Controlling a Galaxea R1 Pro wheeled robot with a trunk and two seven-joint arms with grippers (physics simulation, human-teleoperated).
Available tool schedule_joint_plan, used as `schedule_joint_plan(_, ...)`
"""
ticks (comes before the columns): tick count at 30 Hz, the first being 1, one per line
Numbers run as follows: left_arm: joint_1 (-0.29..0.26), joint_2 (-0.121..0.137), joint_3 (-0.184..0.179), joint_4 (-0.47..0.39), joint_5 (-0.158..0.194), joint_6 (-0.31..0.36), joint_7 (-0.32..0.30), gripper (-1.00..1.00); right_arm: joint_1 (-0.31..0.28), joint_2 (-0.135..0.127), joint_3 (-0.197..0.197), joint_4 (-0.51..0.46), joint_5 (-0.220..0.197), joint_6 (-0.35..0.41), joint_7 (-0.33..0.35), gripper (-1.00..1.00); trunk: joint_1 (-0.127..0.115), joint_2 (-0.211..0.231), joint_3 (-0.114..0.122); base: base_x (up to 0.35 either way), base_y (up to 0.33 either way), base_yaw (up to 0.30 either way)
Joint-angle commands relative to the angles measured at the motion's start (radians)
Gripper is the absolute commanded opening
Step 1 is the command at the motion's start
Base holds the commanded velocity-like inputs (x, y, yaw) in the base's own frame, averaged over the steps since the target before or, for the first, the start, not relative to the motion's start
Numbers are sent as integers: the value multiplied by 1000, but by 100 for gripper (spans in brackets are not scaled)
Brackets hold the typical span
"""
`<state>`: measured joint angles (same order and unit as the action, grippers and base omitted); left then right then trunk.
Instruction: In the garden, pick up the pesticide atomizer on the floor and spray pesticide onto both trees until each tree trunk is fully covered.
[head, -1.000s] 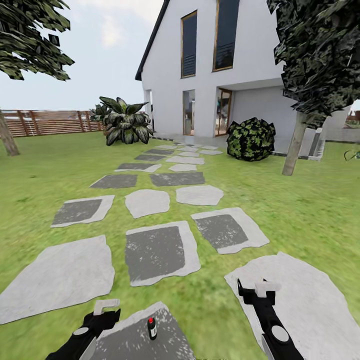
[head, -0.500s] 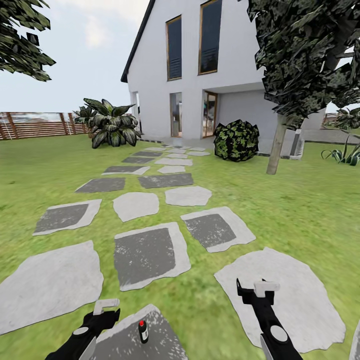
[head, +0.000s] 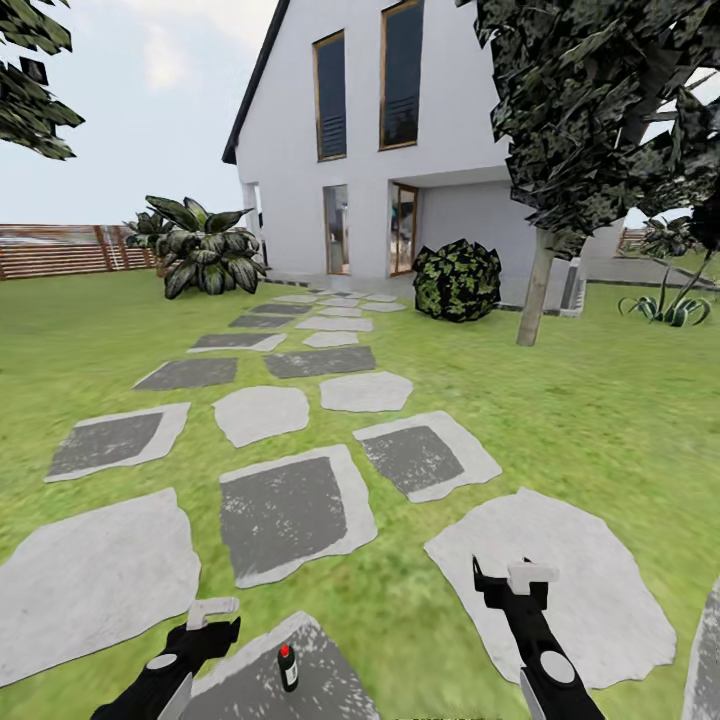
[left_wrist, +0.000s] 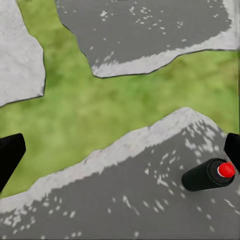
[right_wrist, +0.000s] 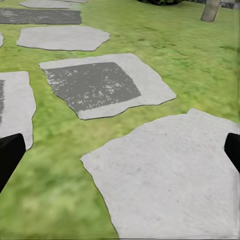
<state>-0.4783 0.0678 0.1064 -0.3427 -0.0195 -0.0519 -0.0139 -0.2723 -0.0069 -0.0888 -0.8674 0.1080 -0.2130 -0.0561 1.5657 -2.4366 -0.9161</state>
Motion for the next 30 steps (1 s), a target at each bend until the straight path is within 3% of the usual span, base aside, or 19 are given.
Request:
schedule_joint_plan(1, 0, 0, 4, 1, -2, -3, -1, 100, -1, 0, 0, 1, 11, -2, -5, 100, 0, 0, -1, 0, 121, -275)
schedule_joint_plan(7, 0, 0, 4, 1, -2, -3, -2, 100, -1, 0, 0, 1, 11, -2, -5, 100, 0, 0, -1, 0, 41, -262)
schedule_joint_plan(13, 0, 0, 4, -1, -2, -3, -2, 100, -1, 1, 0, 1, 11, -2, -5, 100, 0, 0, -1, 0, 4, -57)
schedule_joint_plan(22, -2, 1, 4, 1, -3, -2, -1, 100, -1, 1, 0, 1, 11, -2, -5, 100, 34, -63, -29, 0, 0, -2)
schedule_joint_plan(30, -2, 1, 4, 1, -3, -1, -1, 100, -1, 1, -1, 0, 10, -2, -5, 100, 38, -65, -68, 0, 0, 18)
